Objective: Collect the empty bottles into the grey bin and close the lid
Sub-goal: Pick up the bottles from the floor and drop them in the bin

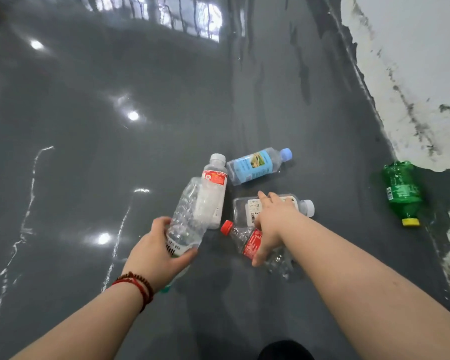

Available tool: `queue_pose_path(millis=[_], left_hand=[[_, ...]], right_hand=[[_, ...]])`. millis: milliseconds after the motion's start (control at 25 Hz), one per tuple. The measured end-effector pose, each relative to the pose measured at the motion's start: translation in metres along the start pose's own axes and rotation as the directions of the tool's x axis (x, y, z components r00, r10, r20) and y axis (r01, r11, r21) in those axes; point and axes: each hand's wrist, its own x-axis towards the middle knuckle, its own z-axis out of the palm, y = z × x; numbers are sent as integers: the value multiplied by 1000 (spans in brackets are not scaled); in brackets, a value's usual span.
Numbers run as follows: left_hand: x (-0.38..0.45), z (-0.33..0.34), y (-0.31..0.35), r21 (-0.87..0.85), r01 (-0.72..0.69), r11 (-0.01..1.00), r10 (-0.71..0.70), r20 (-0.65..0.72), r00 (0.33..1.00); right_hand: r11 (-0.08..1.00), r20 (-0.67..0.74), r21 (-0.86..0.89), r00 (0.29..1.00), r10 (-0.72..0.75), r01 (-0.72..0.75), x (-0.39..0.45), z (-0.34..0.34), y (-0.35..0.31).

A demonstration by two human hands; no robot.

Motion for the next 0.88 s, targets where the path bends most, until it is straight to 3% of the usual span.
queue_pose_path(millis=[120,200,280,360,440,560,680,760,880], left_hand=[[34,4,48,-99,-41,994,45,37,998],[60,16,76,31,-34,999,31,76,997],[79,29,98,188,84,979,-119,186,975],[92,40,107,159,230,960,-270,313,911],[99,47,104,109,319,942,-336,373,865],[109,51,99,17,392,920,-371,367,853],[109,56,92,-27,367,930,-344,293,892],[106,56,77,-234,366,901,-307,255,917],[94,39,36,-458,338,822,-292,170,941]], right_hand=[[999,39,-20,999,-24,25,4,6,0],[989,85,-139,996,-34,46,9,9,1],[968,90,-243,995,-47,67,13,8,5],[967,60,-247,997,-51,65,18,5,7],[983,73,-175,997,-34,46,20,4,8],[987,159,-139,986,-56,78,16,6,10],[978,145,-180,986,-78,104,15,4,13],[974,92,-195,991,-102,118,16,1,12],[991,100,86,989,-109,101,12,7,7]])
